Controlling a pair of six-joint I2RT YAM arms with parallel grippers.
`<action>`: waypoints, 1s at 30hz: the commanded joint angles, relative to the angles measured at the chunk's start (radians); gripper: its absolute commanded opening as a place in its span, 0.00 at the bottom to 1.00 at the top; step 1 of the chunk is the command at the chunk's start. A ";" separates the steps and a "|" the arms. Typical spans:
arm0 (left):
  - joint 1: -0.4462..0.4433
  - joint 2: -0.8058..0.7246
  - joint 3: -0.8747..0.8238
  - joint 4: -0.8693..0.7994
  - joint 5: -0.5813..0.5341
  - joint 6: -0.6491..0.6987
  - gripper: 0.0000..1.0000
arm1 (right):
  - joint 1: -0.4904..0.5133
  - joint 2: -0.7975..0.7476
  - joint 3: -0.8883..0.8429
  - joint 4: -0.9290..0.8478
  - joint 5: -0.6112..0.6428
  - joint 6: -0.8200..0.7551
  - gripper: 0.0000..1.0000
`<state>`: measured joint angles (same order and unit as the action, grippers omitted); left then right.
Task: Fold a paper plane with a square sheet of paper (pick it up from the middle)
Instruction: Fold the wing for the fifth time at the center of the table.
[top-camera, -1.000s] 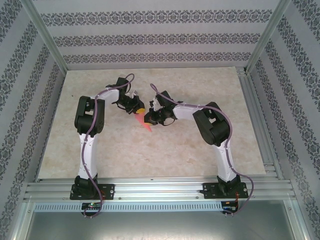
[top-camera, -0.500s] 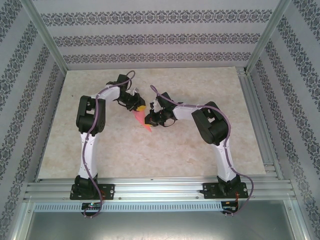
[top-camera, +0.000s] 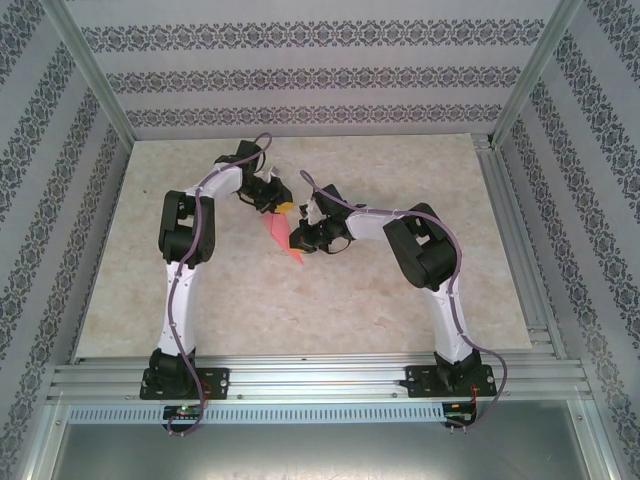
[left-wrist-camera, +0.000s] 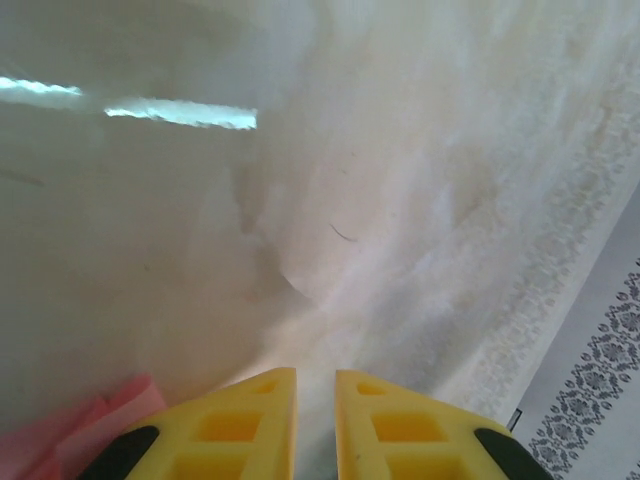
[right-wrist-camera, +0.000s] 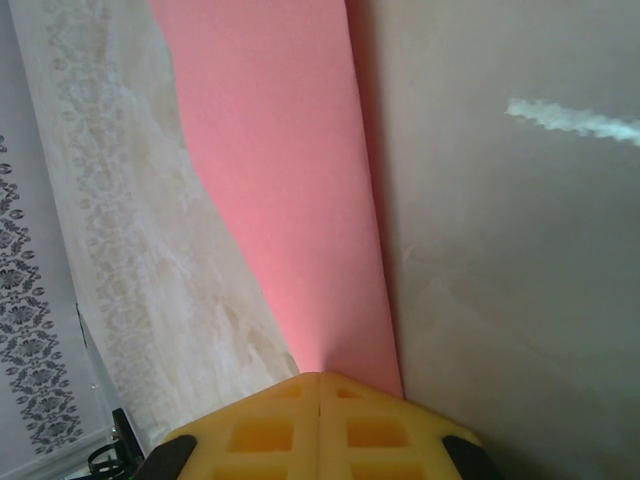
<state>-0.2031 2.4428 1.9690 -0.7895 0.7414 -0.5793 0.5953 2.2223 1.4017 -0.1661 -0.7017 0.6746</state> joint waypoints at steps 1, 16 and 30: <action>0.014 0.045 0.040 -0.059 -0.032 0.024 0.19 | 0.011 0.065 -0.032 -0.146 0.076 -0.033 0.00; 0.069 0.072 0.014 0.005 -0.023 0.079 0.19 | 0.007 0.072 -0.015 -0.177 0.087 -0.041 0.00; 0.128 0.098 0.059 0.063 0.007 0.063 0.24 | 0.005 0.065 -0.007 -0.189 0.095 -0.044 0.00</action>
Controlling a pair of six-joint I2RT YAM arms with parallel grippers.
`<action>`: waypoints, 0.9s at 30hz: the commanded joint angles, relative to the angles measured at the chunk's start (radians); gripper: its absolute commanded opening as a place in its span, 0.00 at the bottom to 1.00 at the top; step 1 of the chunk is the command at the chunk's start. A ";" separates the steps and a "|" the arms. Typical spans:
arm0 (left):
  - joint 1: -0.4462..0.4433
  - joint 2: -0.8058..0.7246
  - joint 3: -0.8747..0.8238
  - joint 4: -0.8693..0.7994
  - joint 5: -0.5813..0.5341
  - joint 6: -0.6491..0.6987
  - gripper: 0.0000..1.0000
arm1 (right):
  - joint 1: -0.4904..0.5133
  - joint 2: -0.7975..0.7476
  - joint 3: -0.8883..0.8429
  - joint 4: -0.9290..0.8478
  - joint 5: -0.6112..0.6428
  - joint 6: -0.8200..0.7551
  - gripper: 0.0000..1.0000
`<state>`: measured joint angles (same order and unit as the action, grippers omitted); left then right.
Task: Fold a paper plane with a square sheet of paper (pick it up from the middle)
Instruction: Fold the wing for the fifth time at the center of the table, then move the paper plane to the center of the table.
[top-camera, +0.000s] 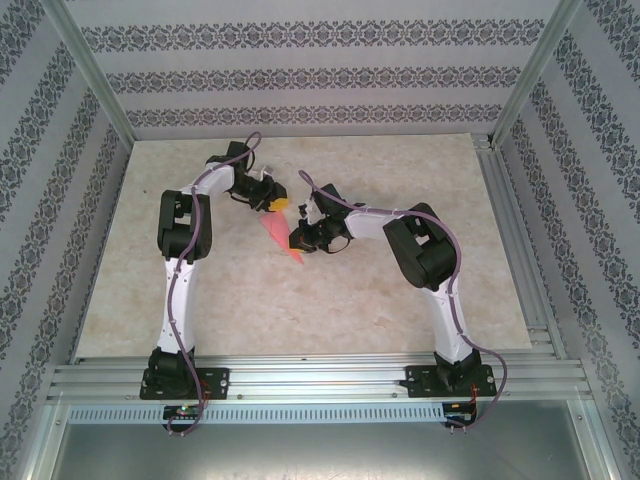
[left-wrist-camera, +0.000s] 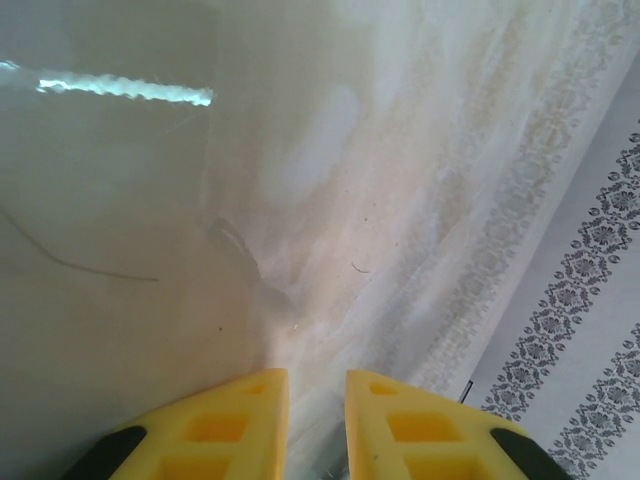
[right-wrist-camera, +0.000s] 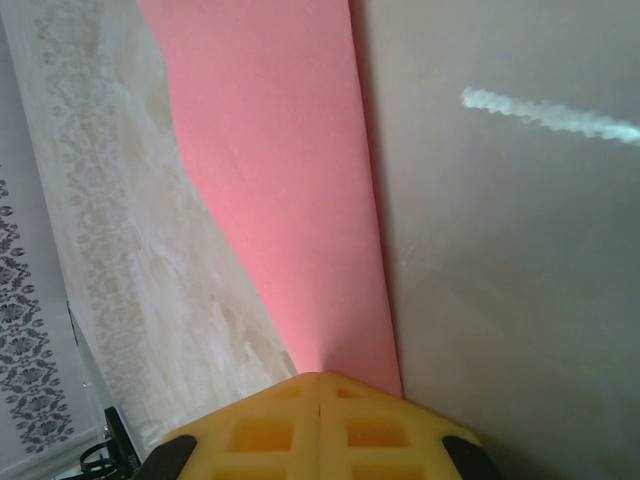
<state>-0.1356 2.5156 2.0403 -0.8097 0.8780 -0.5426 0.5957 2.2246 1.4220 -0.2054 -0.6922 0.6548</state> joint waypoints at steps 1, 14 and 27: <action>0.066 0.021 -0.011 0.095 -0.117 0.022 0.25 | 0.004 0.061 -0.026 -0.154 0.088 -0.026 0.00; 0.088 -0.206 0.072 -0.015 -0.200 0.018 0.32 | -0.016 -0.146 0.020 -0.180 0.138 -0.057 0.11; 0.207 -0.729 -0.629 0.215 -0.375 -0.141 0.36 | 0.157 -0.158 0.320 -0.521 0.564 -0.370 0.36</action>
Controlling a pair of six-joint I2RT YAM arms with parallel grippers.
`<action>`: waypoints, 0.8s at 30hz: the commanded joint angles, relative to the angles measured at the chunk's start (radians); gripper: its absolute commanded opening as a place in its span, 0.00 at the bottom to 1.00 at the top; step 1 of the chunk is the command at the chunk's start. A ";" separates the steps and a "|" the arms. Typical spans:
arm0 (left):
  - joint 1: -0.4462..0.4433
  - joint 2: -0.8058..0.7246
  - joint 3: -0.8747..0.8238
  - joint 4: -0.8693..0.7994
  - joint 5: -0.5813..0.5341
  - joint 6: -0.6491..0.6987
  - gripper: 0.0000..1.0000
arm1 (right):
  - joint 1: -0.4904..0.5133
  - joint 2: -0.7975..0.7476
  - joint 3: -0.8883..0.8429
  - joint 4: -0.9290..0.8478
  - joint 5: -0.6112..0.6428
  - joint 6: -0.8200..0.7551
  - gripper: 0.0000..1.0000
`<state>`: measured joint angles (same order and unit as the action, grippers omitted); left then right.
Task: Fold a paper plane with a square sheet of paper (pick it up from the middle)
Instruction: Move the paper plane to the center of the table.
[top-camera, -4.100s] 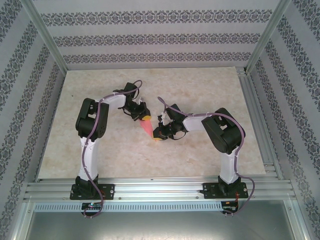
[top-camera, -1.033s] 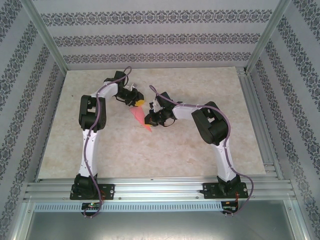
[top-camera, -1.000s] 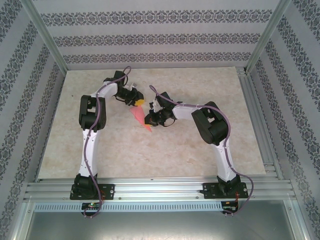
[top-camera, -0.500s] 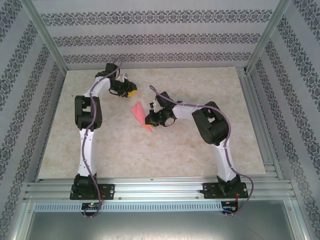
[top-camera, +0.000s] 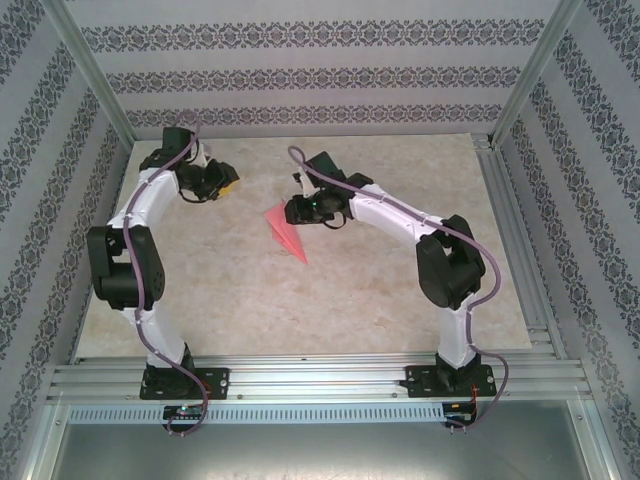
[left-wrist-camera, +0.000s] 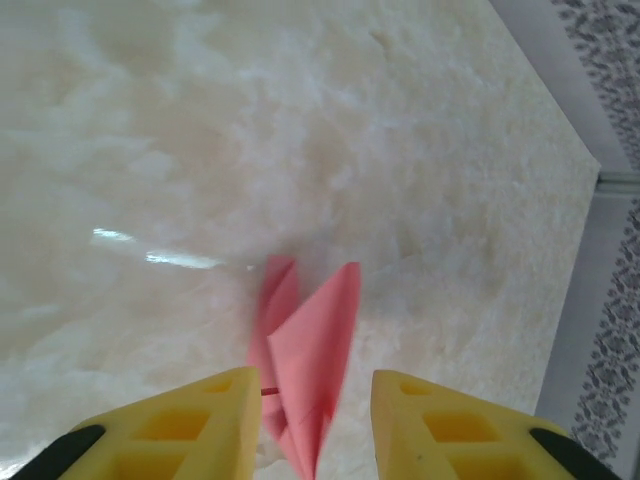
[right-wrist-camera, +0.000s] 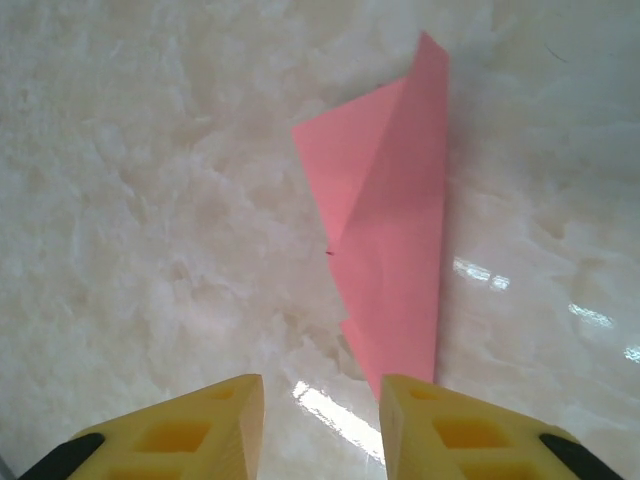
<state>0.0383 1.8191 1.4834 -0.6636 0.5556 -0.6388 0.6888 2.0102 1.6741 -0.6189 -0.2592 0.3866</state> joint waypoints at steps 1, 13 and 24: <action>0.044 -0.055 -0.099 0.071 -0.063 -0.046 0.36 | 0.076 0.090 0.113 -0.135 0.147 -0.107 0.35; 0.140 -0.144 -0.274 0.130 -0.044 -0.077 0.36 | 0.144 0.428 0.578 -0.476 0.319 -0.160 0.36; 0.139 -0.149 -0.260 0.111 -0.029 -0.063 0.36 | 0.134 0.489 0.659 -0.565 0.423 -0.148 0.39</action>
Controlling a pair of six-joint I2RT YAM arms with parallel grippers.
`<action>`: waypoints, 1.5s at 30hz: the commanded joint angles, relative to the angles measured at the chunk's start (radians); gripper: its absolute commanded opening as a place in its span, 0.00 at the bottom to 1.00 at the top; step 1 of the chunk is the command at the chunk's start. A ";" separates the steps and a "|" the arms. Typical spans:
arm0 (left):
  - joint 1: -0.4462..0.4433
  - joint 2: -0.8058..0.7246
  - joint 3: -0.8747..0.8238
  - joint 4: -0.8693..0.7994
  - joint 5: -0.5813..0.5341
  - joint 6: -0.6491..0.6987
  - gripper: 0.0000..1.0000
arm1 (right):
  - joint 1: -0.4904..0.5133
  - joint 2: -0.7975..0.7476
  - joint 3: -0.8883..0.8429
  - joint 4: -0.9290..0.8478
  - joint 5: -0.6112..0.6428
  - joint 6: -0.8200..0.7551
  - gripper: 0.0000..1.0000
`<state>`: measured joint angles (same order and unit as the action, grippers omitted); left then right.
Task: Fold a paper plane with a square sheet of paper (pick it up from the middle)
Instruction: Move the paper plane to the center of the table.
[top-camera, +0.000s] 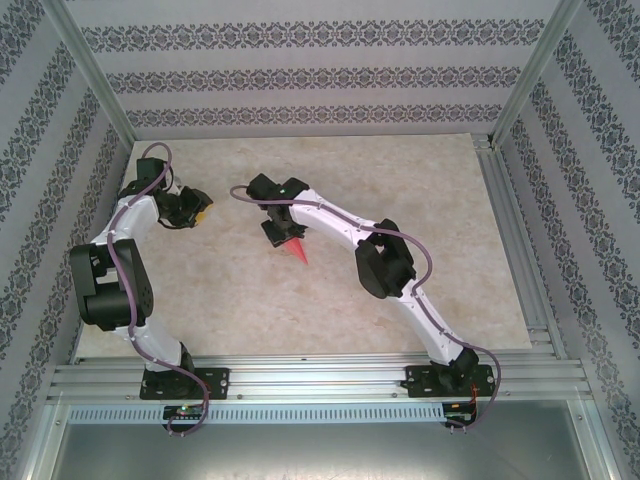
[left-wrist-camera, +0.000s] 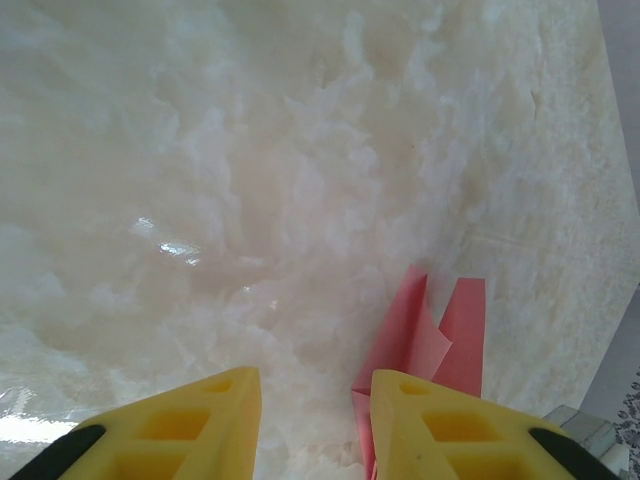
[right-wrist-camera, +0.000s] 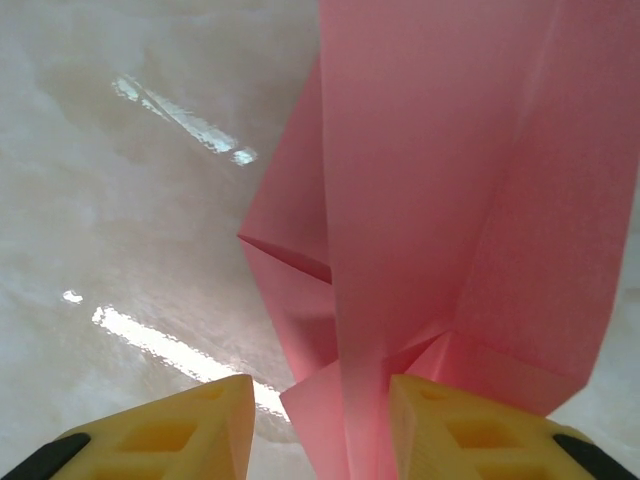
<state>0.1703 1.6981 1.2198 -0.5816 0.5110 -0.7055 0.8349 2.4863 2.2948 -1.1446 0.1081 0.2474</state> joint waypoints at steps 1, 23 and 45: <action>0.007 -0.027 0.006 0.027 0.018 0.006 0.36 | -0.016 0.017 0.040 -0.043 0.057 -0.004 0.38; 0.007 -0.050 0.003 0.008 0.070 0.027 0.37 | -0.043 0.022 0.040 -0.030 0.040 0.026 0.18; -0.100 -0.111 -0.063 0.026 0.126 0.042 0.40 | -0.208 -0.433 -0.547 0.274 -0.132 0.123 0.00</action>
<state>0.1184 1.6180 1.1622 -0.5823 0.6071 -0.6884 0.6575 2.1609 1.8332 -0.9596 0.0315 0.3244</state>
